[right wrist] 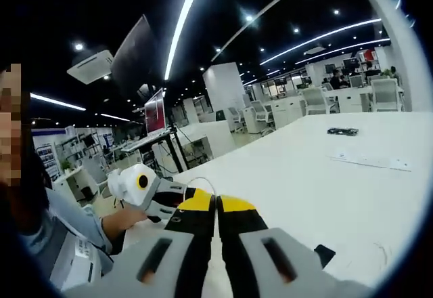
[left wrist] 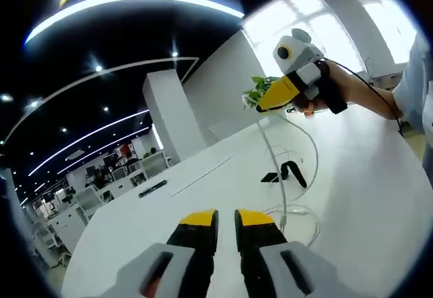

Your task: Peel open the Velcro strap on the desktop, arrange the wired earphones neatly onto it, and close the Velcro strap to secure them.

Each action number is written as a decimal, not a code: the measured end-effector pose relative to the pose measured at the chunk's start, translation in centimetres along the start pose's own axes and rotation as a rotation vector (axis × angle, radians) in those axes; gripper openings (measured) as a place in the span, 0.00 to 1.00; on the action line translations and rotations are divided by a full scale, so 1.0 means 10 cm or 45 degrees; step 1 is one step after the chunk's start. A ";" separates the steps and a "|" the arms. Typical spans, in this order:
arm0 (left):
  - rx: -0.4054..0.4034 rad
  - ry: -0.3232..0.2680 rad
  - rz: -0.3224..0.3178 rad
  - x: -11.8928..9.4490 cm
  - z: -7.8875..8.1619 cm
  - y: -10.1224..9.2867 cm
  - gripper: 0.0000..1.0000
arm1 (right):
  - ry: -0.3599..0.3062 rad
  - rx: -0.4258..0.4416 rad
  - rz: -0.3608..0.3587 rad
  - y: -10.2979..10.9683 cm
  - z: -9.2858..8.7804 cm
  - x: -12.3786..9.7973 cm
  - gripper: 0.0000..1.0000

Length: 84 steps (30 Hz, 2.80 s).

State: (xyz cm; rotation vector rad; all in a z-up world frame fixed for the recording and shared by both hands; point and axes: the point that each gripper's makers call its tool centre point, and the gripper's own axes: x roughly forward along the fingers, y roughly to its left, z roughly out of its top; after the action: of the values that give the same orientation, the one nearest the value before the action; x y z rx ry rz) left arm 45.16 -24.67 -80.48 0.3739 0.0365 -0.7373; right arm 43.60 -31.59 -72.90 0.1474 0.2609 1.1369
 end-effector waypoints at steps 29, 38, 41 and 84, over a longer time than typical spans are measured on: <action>0.002 -0.051 -0.090 0.05 0.15 -0.27 0.14 | 0.294 -0.050 -0.441 -0.62 -0.97 -0.23 0.04; 0.043 -0.038 -0.160 0.06 0.15 -0.44 0.14 | 0.168 -0.204 -0.416 -0.57 -0.66 -0.21 0.04; 0.045 -0.038 -0.163 0.06 0.16 -0.44 0.14 | 0.182 -0.285 -0.440 -0.54 -0.59 -0.27 0.04; 0.000 -0.004 -0.187 0.19 0.55 -0.61 0.06 | 0.208 -0.530 -0.497 -0.49 -0.29 -0.32 0.04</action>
State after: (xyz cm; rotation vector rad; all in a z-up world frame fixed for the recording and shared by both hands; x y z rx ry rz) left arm 42.03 -31.96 -77.57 0.3730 0.0611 -0.8830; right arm 45.79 -36.54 -76.47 -0.3537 0.1822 0.7927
